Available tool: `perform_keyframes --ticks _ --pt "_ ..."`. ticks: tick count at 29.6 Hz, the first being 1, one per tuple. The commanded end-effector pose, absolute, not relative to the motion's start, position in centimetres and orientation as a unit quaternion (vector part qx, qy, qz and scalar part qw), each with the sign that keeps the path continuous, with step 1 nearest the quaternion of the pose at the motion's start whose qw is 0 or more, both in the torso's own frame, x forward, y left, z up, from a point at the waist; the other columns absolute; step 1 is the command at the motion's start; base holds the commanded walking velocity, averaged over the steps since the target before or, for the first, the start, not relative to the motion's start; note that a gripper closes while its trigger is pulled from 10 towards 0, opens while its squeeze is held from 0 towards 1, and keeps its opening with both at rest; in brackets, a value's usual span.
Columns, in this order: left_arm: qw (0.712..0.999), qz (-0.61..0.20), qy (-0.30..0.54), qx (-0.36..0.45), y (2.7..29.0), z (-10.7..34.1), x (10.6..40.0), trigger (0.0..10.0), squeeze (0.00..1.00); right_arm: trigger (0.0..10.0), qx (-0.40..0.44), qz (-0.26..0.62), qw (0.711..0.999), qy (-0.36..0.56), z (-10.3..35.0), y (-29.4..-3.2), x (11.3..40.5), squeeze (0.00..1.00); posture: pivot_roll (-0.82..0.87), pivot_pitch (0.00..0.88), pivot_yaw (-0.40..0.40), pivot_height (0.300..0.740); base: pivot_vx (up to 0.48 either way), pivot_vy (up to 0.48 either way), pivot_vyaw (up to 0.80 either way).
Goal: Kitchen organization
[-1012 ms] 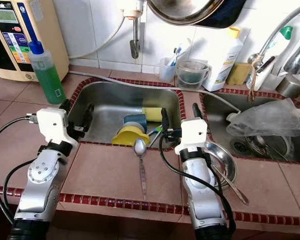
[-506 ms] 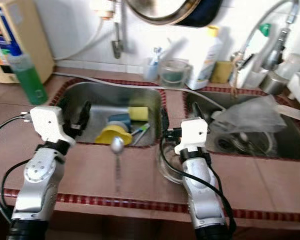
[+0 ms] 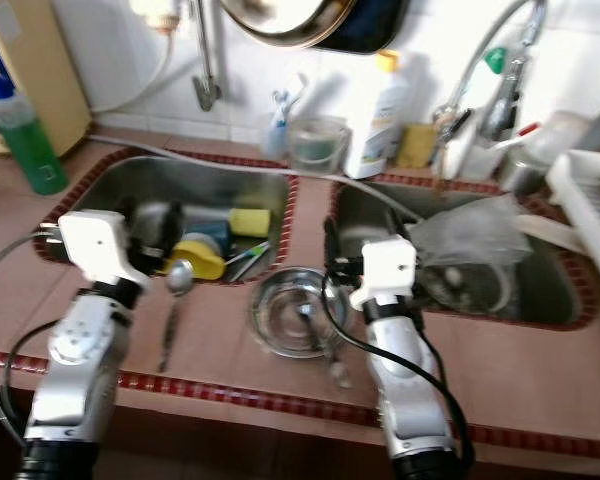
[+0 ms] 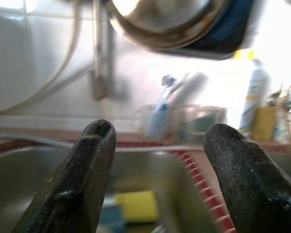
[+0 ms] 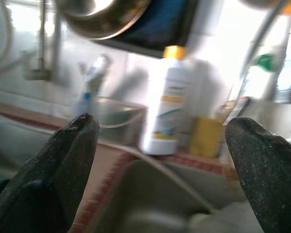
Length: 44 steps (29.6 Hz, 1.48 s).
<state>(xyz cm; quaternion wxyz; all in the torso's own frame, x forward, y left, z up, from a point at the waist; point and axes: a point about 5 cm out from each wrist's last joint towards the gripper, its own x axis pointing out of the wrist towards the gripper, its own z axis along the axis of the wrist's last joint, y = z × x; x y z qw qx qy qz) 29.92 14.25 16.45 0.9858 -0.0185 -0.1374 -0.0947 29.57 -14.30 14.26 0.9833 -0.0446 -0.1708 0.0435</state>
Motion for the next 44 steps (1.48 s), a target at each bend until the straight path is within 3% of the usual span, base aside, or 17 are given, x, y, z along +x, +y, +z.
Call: perform_keyframes --ticks 1,11,20,34,35,36,42,43,44 --pt "0.989 -0.080 -0.119 -0.028 15.0 16.1 29.9 10.0 0.00 10.0 -0.041 0.052 0.983 -0.171 14.3 -13.7 29.5 0.00 -0.02 0.013 -0.024 0.740 0.000 0.000 0.00" --pt "0.995 -0.072 -0.065 -0.003 15.2 15.0 29.8 10.0 0.00 10.0 -0.044 0.074 0.983 -0.160 13.8 -13.6 28.8 0.00 -0.02 0.020 -0.021 0.740 0.000 0.000 0.00" --pt "0.997 -0.057 -0.019 0.038 16.3 14.2 29.5 10.0 0.00 10.0 -0.031 0.170 0.977 -0.125 13.4 -12.1 26.9 0.00 -0.02 0.043 -0.013 0.740 0.000 0.000 0.00" --pt "0.999 -0.022 0.028 0.031 18.3 12.9 28.9 10.0 0.00 10.0 -0.013 0.236 0.968 -0.085 13.7 -11.5 25.5 0.00 -0.03 0.046 -0.014 0.740 0.000 0.000 0.00" --pt "0.999 -0.017 0.036 0.032 18.5 12.6 28.8 10.0 0.69 10.0 -0.011 0.244 0.966 -0.082 13.8 -11.4 25.3 0.00 -0.03 0.044 -0.016 0.740 0.000 0.000 0.00" --pt "0.999 -0.017 0.041 0.022 18.6 12.4 28.7 10.0 1.00 10.0 -0.010 0.248 0.965 -0.081 13.9 -11.4 25.3 0.00 -0.02 0.043 -0.017 0.740 0.000 0.000 0.00" --pt "0.997 0.002 0.071 0.040 19.4 11.9 28.6 10.0 1.00 10.0 0.016 0.268 0.960 -0.076 14.4 -11.3 24.9 0.00 -0.03 0.037 -0.019 0.740 0.000 0.000 0.00" --pt "0.996 0.003 0.079 0.042 19.5 11.8 28.6 10.0 0.61 10.0 0.018 0.273 0.959 -0.075 14.6 -11.3 24.9 0.00 -0.03 0.037 -0.019 0.740 0.000 0.000 0.00" --pt "0.995 0.002 0.087 0.042 19.6 11.7 28.6 10.0 0.00 10.0 0.019 0.278 0.958 -0.074 14.7 -11.4 24.8 0.00 -0.03 0.036 -0.020 0.740 0.000 0.000 0.00"
